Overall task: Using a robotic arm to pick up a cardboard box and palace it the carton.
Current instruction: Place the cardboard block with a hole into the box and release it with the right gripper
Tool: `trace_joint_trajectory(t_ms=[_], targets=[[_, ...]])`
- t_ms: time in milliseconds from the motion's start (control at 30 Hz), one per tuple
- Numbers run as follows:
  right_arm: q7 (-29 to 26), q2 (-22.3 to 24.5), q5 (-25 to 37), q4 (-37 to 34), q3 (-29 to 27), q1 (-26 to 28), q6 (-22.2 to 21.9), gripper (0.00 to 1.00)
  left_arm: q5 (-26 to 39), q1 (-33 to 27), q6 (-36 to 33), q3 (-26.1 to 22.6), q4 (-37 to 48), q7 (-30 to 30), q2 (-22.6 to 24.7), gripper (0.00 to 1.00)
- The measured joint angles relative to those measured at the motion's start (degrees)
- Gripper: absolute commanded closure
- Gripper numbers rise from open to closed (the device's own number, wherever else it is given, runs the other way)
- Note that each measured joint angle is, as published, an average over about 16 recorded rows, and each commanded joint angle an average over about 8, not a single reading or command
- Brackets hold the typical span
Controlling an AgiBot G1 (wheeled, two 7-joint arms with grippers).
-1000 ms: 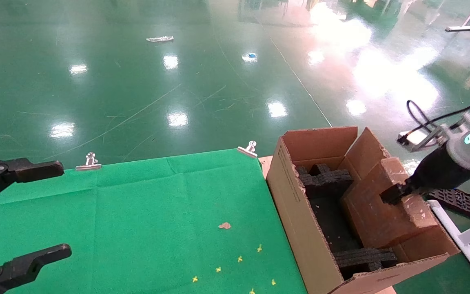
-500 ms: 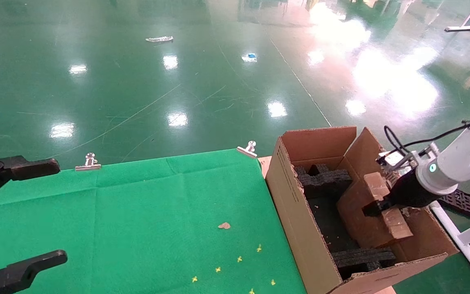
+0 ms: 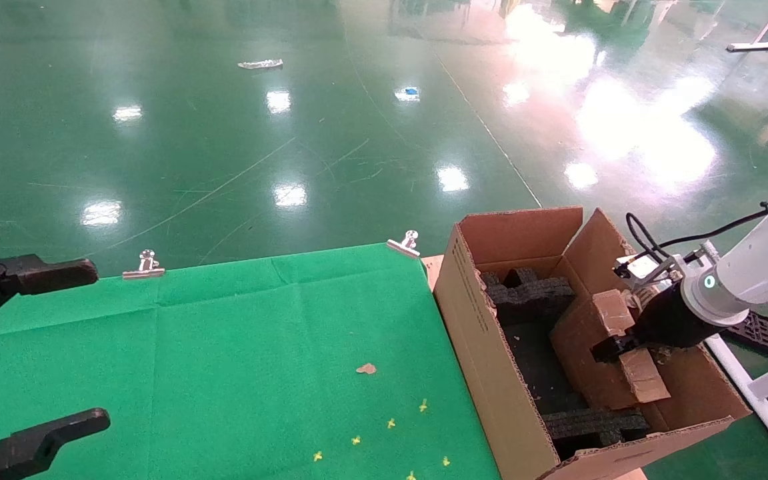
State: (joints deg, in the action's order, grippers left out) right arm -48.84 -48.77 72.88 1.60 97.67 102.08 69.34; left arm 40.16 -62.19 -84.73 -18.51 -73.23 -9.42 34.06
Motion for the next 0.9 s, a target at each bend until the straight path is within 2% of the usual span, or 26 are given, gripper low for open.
trace_joint_trajectory(t_ms=[900], targets=[[0.5, -1.5, 1.4, -1.1, 0.9, 3.1, 1.4, 0.0, 0.0, 0.0, 0.0, 0.0, 0.0, 0.0, 0.0, 0.0]])
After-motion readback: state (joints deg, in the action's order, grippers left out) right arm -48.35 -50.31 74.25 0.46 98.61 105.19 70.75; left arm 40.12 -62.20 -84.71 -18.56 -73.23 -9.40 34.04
